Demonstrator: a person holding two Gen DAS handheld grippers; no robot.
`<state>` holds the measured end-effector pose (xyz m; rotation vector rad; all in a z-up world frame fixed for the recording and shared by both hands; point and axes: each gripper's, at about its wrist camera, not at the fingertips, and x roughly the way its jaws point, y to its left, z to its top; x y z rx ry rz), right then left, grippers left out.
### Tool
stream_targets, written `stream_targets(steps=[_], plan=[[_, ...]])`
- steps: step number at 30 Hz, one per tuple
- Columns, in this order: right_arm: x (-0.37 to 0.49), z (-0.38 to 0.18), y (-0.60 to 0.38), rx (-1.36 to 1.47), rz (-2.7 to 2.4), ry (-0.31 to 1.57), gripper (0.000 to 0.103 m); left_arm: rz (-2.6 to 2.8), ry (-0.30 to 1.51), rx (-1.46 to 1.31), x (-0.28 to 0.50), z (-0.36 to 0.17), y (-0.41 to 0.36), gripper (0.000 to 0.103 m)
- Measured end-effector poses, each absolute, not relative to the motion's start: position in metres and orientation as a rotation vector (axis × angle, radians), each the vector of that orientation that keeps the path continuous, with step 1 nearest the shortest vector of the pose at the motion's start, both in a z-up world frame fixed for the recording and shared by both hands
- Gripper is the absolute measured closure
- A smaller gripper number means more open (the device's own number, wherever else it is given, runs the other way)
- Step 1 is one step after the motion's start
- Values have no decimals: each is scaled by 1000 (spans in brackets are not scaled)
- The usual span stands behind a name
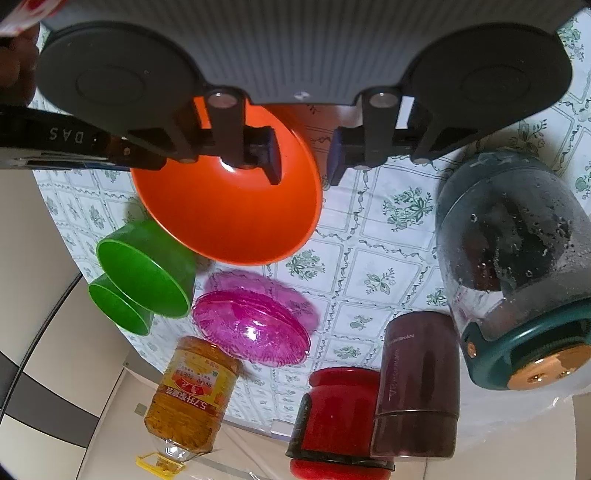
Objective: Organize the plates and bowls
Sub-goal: 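Close the left gripper on the orange bowl rim while the right gripper grips it too, then lift the orange bowl with both grippers toward the larger green bowl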
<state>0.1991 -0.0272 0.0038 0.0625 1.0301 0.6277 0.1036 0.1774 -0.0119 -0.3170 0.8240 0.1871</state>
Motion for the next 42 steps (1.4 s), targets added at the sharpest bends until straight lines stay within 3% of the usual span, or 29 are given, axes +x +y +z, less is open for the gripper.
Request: stream_targets(steps=[5, 42], plan=[[198, 4, -23, 45, 642, 1023, 85, 183, 823, -313, 105, -13, 178, 85], [185, 42, -75, 71, 596, 938, 87, 104, 789, -251, 110, 24, 130, 86]])
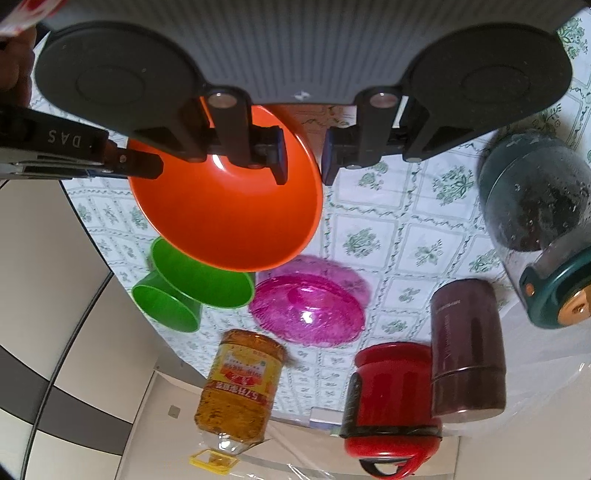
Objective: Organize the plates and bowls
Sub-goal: 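Lift the orange bowl with both grippers toward the larger green bowl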
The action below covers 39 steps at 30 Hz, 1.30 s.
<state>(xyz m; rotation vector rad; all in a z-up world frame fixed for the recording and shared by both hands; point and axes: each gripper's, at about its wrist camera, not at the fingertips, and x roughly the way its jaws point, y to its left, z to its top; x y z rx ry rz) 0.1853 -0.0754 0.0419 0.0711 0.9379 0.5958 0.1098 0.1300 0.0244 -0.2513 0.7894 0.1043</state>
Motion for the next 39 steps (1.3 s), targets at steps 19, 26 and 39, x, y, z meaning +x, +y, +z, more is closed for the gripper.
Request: stream_targets(steps=[19, 26, 39], plan=[[202, 66, -111, 129, 568, 901, 87, 65, 751, -195, 135, 58, 99, 86], [223, 83, -124, 162, 559, 885, 87, 46, 725, -190, 157, 76, 91, 86], [290, 91, -138, 176, 506, 891, 87, 16, 736, -162, 228, 79, 73, 86]])
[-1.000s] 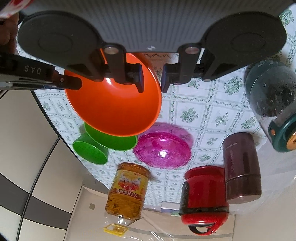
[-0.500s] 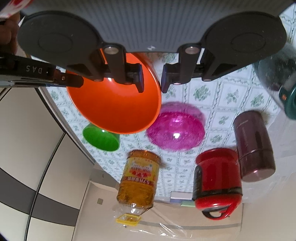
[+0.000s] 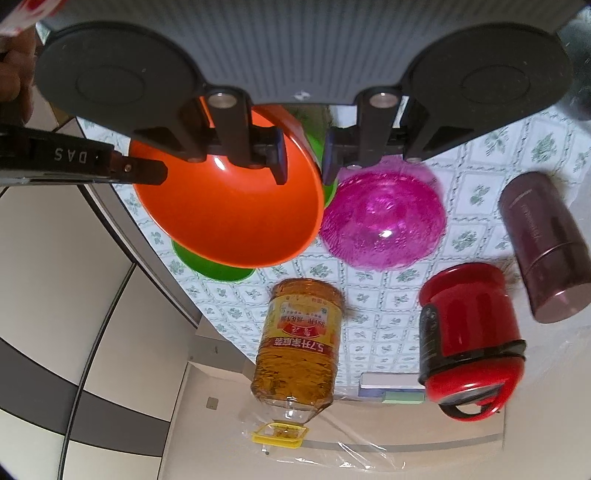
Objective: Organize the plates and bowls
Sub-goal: 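Lift the orange bowl with both grippers toward the larger green bowl, then lower the orange bowl into the green bowl and open both grippers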
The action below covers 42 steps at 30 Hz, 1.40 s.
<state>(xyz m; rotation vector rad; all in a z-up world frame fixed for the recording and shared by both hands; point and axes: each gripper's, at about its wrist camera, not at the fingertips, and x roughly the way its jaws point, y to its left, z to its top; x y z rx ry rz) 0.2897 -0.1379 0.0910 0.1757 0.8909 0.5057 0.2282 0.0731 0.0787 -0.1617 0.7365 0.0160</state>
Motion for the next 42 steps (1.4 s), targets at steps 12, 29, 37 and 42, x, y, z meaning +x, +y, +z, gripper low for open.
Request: stream_targets(steps=[12, 29, 37, 42], plan=[[343, 58, -133, 146, 477, 947, 87, 15, 784, -179, 280, 48, 76, 86], [357, 24, -110, 33, 473, 959, 87, 27, 834, -202, 295, 9, 87, 86], [360, 14, -108, 20, 468, 969, 87, 25, 844, -197, 296, 1, 87, 86], [361, 11, -112, 37, 471, 930, 86, 40, 830, -194, 295, 0, 89, 83]])
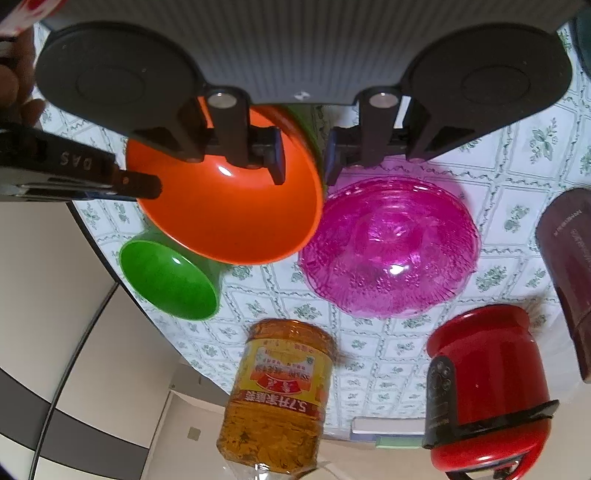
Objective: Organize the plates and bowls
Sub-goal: 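Lower the orange bowl into the green bowl and open both grippers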
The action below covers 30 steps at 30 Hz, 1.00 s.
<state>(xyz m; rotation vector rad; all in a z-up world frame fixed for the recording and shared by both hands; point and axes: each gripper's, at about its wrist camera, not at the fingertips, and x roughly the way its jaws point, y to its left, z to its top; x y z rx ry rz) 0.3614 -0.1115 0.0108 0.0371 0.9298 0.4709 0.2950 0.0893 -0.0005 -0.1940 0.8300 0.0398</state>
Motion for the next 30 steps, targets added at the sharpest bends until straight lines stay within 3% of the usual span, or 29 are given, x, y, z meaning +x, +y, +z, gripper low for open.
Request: stream_targets(steps=[17, 30], plan=[[301, 44, -140, 17, 383, 883, 84, 22, 720, -264, 231, 33, 69, 79], [244, 51, -179, -10, 306, 866, 83, -13, 745, -229, 199, 34, 22, 77]])
